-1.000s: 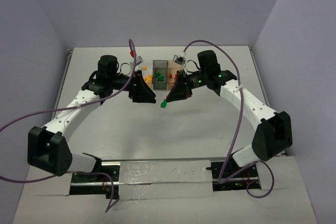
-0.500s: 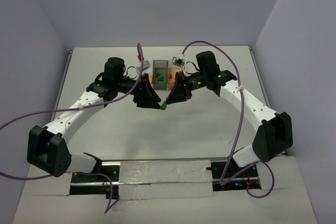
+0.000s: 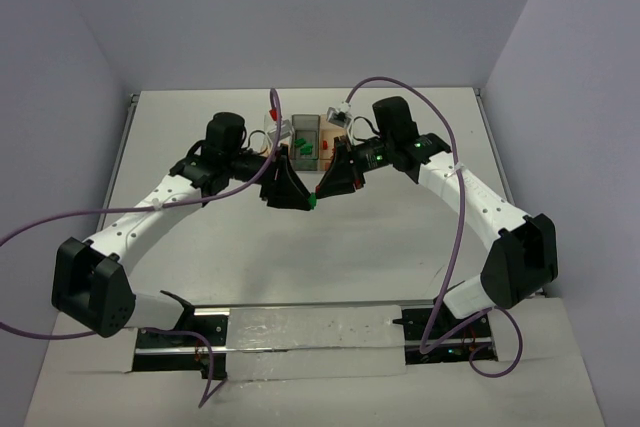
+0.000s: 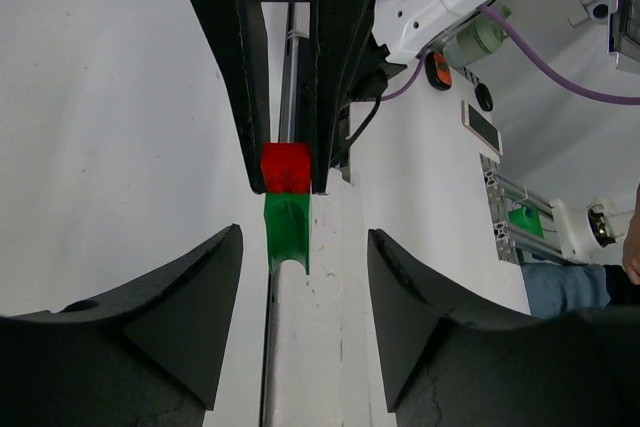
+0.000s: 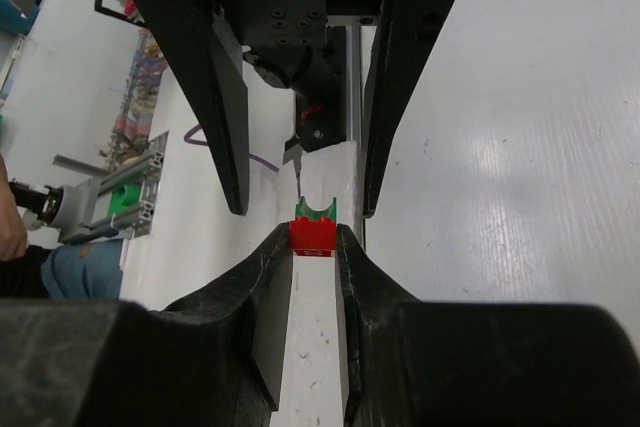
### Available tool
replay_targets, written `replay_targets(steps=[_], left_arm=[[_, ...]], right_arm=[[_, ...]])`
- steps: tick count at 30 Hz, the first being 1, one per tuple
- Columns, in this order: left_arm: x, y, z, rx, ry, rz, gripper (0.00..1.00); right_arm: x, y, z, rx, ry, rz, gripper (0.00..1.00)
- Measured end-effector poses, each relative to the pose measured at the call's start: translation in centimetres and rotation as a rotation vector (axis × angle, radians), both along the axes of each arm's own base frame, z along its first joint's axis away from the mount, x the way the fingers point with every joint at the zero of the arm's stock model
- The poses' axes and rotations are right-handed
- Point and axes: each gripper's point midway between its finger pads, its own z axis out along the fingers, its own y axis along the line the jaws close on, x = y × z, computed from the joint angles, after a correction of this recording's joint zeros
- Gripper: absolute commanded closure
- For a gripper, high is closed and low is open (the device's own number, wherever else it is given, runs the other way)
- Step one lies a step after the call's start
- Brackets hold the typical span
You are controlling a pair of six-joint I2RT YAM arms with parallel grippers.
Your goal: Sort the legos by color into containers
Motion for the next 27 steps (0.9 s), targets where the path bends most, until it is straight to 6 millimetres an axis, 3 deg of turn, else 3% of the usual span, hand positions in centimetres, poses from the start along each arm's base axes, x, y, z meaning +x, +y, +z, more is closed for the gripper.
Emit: replay_targets(steps=[16,21,26,27], left_arm=[[0.39,-0.22,-0.45,0.015,0.001,0.020,0.61],[0.43,-0.24,-0.50,0.018,0.009,0.024,0.70],[0.43,-0.24,-0.51,0.018,0.009,0.023,0.89],[0.42,-0.24,-0.53,0.018,0.011,0.024,0.89]], right_arm=[[-0.17,0.12,0.04,0.000,0.002,0.005,1.00],[-0.19,0.16,0.03,-0.001,0.001,0.006,1.00],[-0.11,0.16,-0.03,-0.004,0.000,0.001,1.00],[-0.11,0.17,-0.05,-0.005,0.000,0.001,1.00]])
